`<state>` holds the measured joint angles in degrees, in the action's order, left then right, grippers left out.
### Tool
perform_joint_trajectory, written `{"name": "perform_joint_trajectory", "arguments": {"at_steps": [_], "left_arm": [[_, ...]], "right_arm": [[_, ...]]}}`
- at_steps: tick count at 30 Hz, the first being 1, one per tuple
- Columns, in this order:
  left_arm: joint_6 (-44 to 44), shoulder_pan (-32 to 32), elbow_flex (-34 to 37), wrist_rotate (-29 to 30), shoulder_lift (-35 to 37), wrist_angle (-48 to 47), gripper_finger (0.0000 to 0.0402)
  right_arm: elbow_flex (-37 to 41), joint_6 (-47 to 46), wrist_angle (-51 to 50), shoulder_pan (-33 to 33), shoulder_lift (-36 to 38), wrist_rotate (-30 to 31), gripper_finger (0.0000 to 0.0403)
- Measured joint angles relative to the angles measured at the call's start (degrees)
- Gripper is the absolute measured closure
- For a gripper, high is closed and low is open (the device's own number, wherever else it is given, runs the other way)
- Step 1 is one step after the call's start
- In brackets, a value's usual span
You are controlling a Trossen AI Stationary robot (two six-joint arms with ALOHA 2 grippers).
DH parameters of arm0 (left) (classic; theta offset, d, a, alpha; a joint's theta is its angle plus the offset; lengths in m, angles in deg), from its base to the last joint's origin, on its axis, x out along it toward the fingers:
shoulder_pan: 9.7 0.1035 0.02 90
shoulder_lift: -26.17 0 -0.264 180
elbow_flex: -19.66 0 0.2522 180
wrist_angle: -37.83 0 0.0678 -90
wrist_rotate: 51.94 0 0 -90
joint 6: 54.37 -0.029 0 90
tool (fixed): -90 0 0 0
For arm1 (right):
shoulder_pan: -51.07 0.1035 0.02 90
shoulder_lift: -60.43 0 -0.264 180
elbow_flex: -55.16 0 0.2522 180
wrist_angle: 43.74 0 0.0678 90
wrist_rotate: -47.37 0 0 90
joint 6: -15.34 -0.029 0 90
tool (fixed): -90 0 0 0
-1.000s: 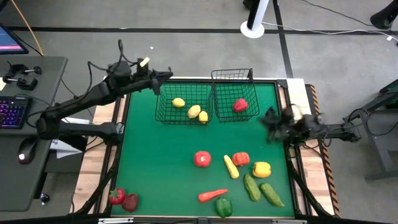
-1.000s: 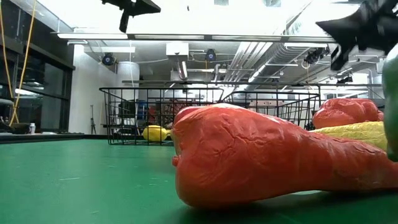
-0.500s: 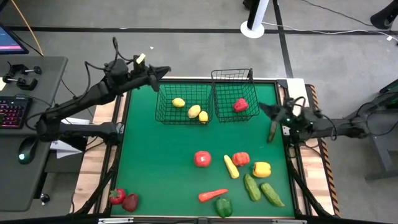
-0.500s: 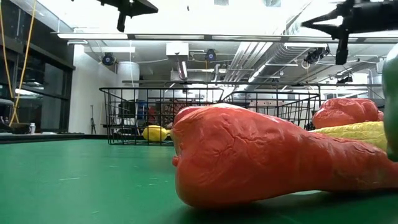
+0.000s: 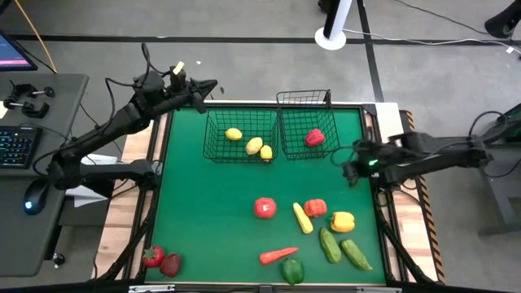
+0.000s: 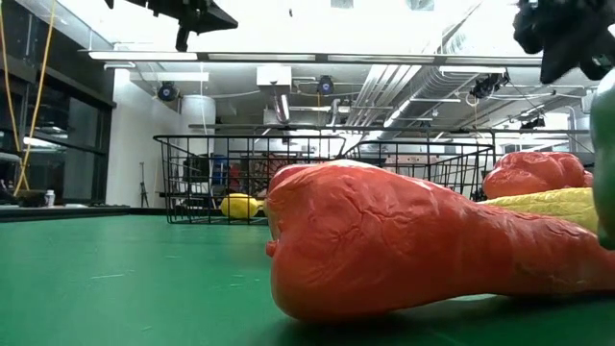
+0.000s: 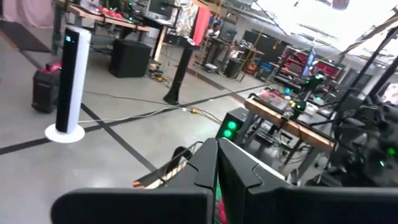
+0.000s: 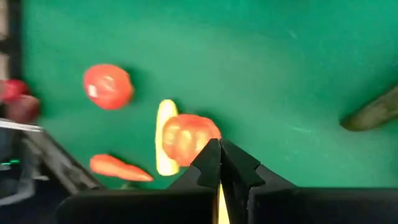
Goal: Sort produce into baskets
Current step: Put the green chili pepper into the right wire basket
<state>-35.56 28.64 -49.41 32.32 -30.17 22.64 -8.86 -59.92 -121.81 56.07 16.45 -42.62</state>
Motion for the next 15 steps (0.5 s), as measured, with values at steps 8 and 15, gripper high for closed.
{"name": "perform_joint_trajectory", "arguments": {"at_steps": [8, 15], "left_arm": [[-1.05, 1.72, 0.0, -0.12, 0.0, -0.7, 0.0401], [-1.05, 2.21, 0.0, -0.12, 0.0, -0.78, 0.0401]], "right_arm": [[6.18, -8.35, -5.53, 0.23, -12.12, -1.66, 0.0385], [9.73, -11.76, -4.04, -3.04, -16.66, -1.62, 0.0275]]}}
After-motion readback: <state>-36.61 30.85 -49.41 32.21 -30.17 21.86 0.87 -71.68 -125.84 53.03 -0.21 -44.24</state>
